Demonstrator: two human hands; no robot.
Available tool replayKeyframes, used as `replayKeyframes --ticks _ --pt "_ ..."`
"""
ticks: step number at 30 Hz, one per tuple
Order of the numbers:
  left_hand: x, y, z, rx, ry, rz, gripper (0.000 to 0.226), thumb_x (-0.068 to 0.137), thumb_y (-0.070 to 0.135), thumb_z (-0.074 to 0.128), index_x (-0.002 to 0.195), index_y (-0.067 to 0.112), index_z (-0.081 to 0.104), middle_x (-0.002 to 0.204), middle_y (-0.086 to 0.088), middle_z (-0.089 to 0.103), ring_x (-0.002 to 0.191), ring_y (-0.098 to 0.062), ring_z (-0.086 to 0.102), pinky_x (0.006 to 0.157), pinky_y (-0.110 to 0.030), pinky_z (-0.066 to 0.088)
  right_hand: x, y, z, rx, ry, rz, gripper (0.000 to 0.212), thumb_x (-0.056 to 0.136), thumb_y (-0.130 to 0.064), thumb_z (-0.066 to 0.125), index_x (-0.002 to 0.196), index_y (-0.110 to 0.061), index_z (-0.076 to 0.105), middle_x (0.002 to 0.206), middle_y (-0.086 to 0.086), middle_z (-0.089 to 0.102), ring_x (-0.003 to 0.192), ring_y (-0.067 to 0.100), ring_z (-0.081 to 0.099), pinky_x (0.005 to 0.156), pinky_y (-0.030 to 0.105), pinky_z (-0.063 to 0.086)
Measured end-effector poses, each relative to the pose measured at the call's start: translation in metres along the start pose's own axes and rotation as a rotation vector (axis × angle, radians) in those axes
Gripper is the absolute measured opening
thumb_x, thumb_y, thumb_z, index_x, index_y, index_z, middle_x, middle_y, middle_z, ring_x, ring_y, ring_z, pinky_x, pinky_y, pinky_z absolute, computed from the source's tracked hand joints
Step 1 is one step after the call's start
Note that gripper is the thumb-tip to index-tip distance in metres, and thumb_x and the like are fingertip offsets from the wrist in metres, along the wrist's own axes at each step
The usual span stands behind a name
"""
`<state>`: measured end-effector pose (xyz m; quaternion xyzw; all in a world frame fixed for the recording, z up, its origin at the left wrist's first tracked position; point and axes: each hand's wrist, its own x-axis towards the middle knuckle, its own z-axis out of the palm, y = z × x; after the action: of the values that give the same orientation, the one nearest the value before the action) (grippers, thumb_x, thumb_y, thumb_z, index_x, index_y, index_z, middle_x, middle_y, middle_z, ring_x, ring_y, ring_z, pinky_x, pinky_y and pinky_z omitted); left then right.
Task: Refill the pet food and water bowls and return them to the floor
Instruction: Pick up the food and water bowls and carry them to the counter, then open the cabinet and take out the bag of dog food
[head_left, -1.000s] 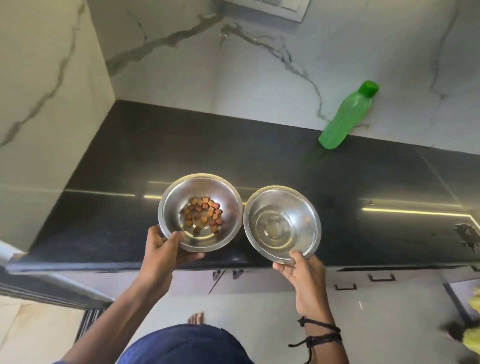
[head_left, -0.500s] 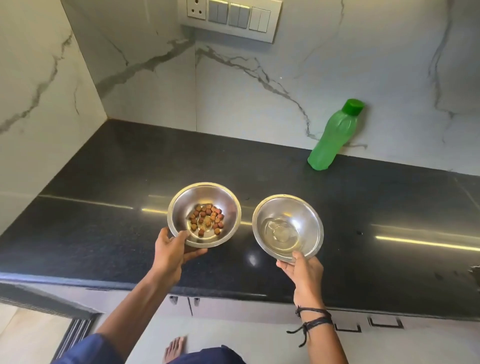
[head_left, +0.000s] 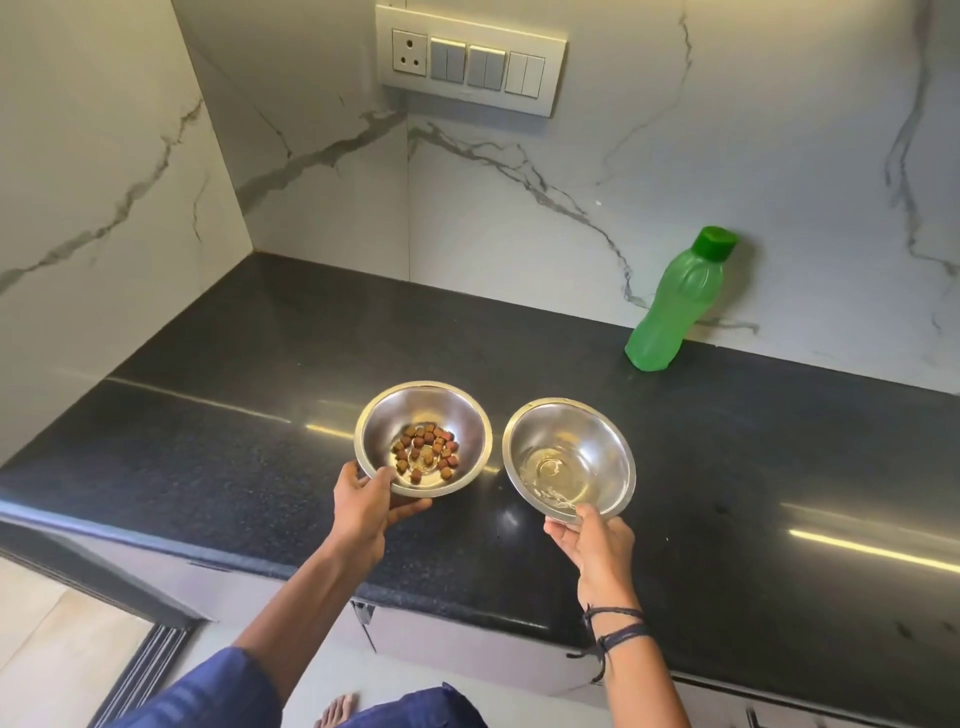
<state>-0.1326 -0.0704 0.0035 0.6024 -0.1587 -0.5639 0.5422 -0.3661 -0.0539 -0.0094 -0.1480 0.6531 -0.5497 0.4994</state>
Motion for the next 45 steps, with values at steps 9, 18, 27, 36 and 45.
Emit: replayKeyframes --ticks 9,18,27,36,45 --pt "0.009 -0.004 0.003 0.015 -0.07 -0.001 0.03 0.098 0.013 0.053 0.128 0.01 0.046 0.116 -0.015 0.061 0.097 -0.031 0.068 0.063 -0.037 0.062 0.014 0.0 0.008 -0.013 -0.001 0.019 0.017 0.094 -0.009 0.056 0.109 -0.002 0.06 0.101 0.025 0.07 0.078 0.032 0.071 0.071 0.036 0.061" --pt "0.016 -0.007 -0.007 0.085 -0.084 0.021 0.03 0.097 0.024 0.054 0.126 0.016 0.05 0.112 -0.007 0.064 0.097 -0.03 0.069 0.063 -0.031 0.061 0.016 0.001 0.012 -0.067 0.015 0.002 0.023 0.095 -0.013 0.057 0.114 0.001 0.061 0.096 0.022 0.071 0.08 0.031 0.072 0.082 0.042 0.059" --pt "0.025 -0.002 -0.018 0.162 -0.081 0.064 0.031 0.097 0.019 0.056 0.127 0.019 0.05 0.11 -0.01 0.066 0.094 -0.031 0.071 0.068 -0.036 0.061 0.01 0.005 0.008 -0.154 0.05 -0.013 0.061 0.089 -0.033 0.067 0.139 -0.01 0.041 0.091 0.016 0.065 0.072 0.018 0.061 0.062 0.027 0.055" --pt "0.03 0.002 -0.019 0.174 -0.125 0.061 0.038 0.096 0.024 0.056 0.133 0.017 0.048 0.114 -0.011 0.066 0.1 -0.03 0.068 0.075 -0.039 0.059 0.001 0.0 0.006 -0.285 0.169 -0.145 0.076 0.087 -0.039 0.068 0.144 -0.013 0.025 0.123 0.014 0.05 0.102 0.026 0.053 0.093 0.051 0.051" --pt "0.019 0.037 -0.004 0.208 0.097 0.259 0.06 0.093 0.025 0.061 0.142 0.008 0.03 0.127 -0.013 0.049 0.116 -0.024 0.051 0.088 -0.028 0.037 -0.01 -0.023 0.009 -0.367 0.28 -0.365 0.07 0.085 -0.04 0.069 0.135 -0.011 0.031 0.086 0.01 0.064 0.086 0.03 0.061 0.076 0.038 0.045"
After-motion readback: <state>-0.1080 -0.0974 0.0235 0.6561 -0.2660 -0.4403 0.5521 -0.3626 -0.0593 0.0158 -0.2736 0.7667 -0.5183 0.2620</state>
